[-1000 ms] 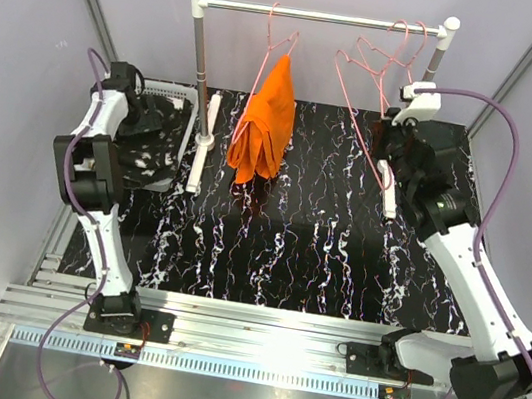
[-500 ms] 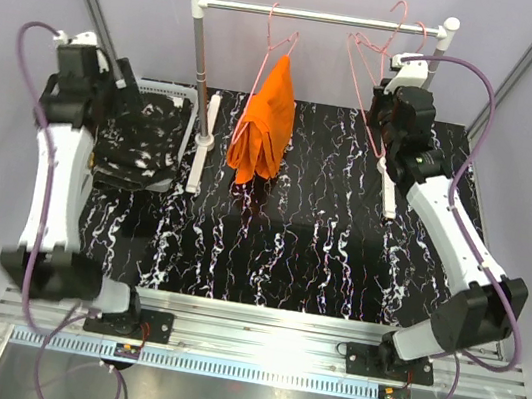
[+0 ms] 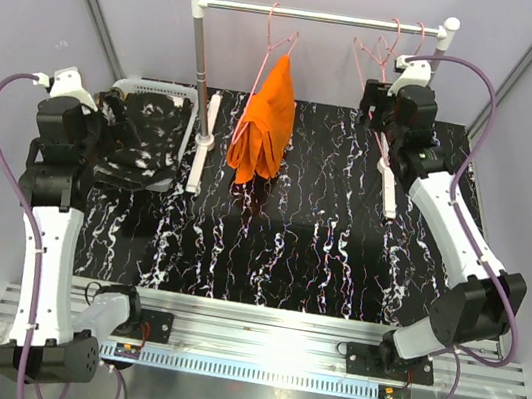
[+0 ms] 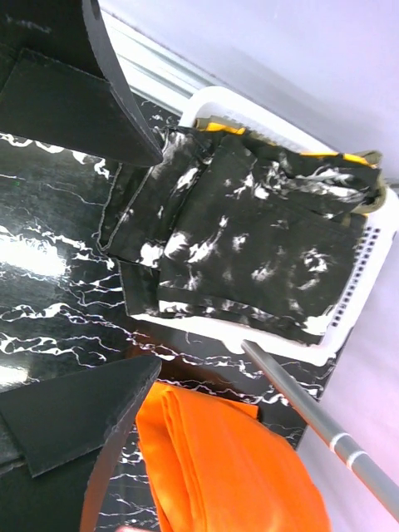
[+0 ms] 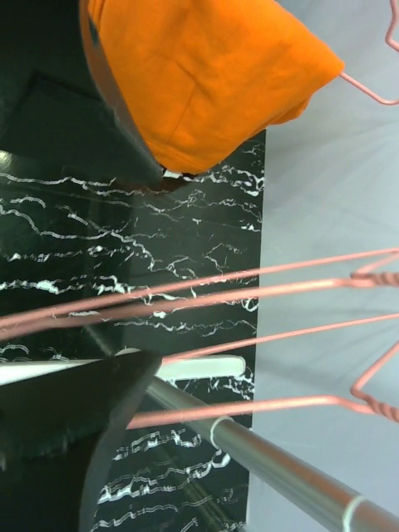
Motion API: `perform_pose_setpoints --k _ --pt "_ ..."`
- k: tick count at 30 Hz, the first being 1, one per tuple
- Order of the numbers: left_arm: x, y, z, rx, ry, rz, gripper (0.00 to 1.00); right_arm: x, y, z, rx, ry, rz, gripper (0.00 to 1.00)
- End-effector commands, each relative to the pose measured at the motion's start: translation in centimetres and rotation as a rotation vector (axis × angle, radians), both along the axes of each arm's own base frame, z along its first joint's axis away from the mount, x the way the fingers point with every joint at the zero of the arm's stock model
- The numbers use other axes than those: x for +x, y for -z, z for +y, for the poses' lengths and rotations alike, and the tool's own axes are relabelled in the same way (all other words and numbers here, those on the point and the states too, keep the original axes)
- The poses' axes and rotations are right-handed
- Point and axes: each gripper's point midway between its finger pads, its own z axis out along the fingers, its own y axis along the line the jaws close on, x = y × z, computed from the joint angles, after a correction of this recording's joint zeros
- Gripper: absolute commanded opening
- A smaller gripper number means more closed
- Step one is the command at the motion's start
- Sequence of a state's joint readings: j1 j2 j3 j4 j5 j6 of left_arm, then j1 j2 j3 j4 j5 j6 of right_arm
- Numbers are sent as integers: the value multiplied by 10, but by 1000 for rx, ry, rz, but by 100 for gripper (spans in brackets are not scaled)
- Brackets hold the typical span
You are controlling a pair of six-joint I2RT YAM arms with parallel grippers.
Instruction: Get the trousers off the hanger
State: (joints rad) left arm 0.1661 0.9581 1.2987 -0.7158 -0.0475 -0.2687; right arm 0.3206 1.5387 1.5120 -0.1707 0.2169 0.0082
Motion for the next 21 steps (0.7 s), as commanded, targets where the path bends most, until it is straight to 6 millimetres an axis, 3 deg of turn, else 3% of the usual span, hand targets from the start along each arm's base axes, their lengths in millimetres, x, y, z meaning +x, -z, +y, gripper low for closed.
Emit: perform_pose_setpoints --k 1,2,4,5,6,7,9,10,12,13,15,16,18,19,20,21 --pt "5 -19 -5 10 40 -84 99 -23 -72 1 96 -24 -117 93" --pt "4 -21 -6 11 41 -97 99 -27 -72 2 116 -26 -91 99" --pt "0 -19 -7 5 31 -109 99 -31 -88 10 165 -54 -90 99" --pt "-1 -21 -3 3 3 -132 99 -35 -85 14 206 -55 -55 100" --pt "-2 -16 0 -18 -27 -129 99 -33 -83 24 225 -89 -30 99" --pt "-2 -13 3 -21 -54 -125 99 -36 -94 33 250 -109 -38 99" --pt "-2 -5 13 -18 -114 -108 99 -38 -85 61 232 -134 5 99" --pt "-2 1 15 -19 -124 -90 99 -41 -97 68 233 -135 -12 99" --pt "-1 5 12 -23 -107 -86 99 -41 -85 95 231 -151 36 99" --pt "1 5 11 -23 -103 -91 99 -41 -93 101 267 -143 30 99" --pt "2 4 7 -24 -73 -91 99 -40 -81 123 255 -127 57 99" --pt "2 4 6 -24 -69 -90 99 -42 -87 132 277 -123 48 99" --pt "1 5 4 -24 -56 -88 99 -41 -70 158 260 -124 79 99" --pt "2 5 2 -26 -45 -88 99 -42 -77 166 265 -126 67 100" --pt "2 6 2 -27 -42 -87 99 -36 -59 178 236 -119 98 99" --pt "2 5 2 -25 -38 -89 99 -37 -53 189 224 -125 109 99"
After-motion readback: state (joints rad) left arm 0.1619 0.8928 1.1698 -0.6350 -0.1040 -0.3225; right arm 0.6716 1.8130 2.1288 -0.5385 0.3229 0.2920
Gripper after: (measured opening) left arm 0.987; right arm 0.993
